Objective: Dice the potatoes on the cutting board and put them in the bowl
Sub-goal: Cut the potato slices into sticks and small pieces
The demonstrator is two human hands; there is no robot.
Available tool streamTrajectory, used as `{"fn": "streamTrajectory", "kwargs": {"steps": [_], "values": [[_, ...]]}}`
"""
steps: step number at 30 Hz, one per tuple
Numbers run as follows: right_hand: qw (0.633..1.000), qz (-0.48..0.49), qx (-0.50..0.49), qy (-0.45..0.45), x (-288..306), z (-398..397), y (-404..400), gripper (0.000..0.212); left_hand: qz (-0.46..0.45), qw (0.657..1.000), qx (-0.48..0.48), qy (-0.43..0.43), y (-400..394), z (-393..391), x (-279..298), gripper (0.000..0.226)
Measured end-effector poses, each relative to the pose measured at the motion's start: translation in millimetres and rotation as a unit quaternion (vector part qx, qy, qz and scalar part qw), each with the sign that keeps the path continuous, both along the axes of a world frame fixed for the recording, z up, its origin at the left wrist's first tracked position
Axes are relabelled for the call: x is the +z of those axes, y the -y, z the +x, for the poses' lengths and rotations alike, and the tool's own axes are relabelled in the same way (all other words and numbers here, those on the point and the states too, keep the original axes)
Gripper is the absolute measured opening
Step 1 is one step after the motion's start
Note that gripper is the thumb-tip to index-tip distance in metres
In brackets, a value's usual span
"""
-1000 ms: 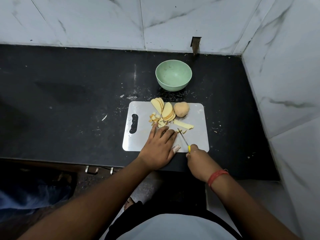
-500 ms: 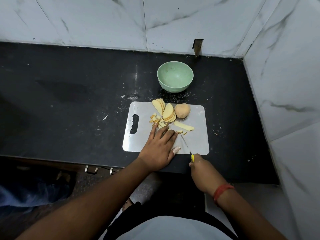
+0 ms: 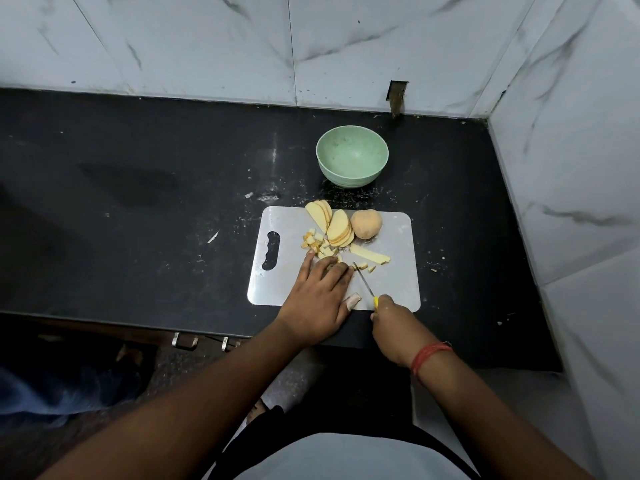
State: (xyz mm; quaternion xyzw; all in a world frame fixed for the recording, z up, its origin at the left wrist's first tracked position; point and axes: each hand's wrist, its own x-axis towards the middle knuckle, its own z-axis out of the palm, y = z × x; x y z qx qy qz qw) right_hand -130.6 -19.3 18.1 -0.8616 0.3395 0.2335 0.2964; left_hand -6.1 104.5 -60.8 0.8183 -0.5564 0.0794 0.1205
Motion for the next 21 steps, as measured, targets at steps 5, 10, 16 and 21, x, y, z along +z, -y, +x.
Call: {"fn": "streamTrajectory", "kwargs": {"steps": [5, 10, 16, 21], "values": [[1.000, 0.003, 0.017, -0.013, -2, -16, -5, 0.006, -0.008, 1.000, -0.001, 0.006, -1, 0, -2, 0.059], [0.999, -0.003, -0.007, 0.048, 2, -27, -4, 0.009, -0.017, 1.000, 0.005, 0.001, -1, 0, -1, 0.060], [0.998, -0.017, 0.013, 0.060, 1, -15, -3, 0.008, -0.018, 1.000, 0.020, -0.012, -4, 0, -2, 0.059], [0.999, -0.006, 0.015, 0.043, 0, -7, -5, 0.007, -0.018, 0.999, 0.024, -0.016, -4, 0, 0, 0.060]]}}
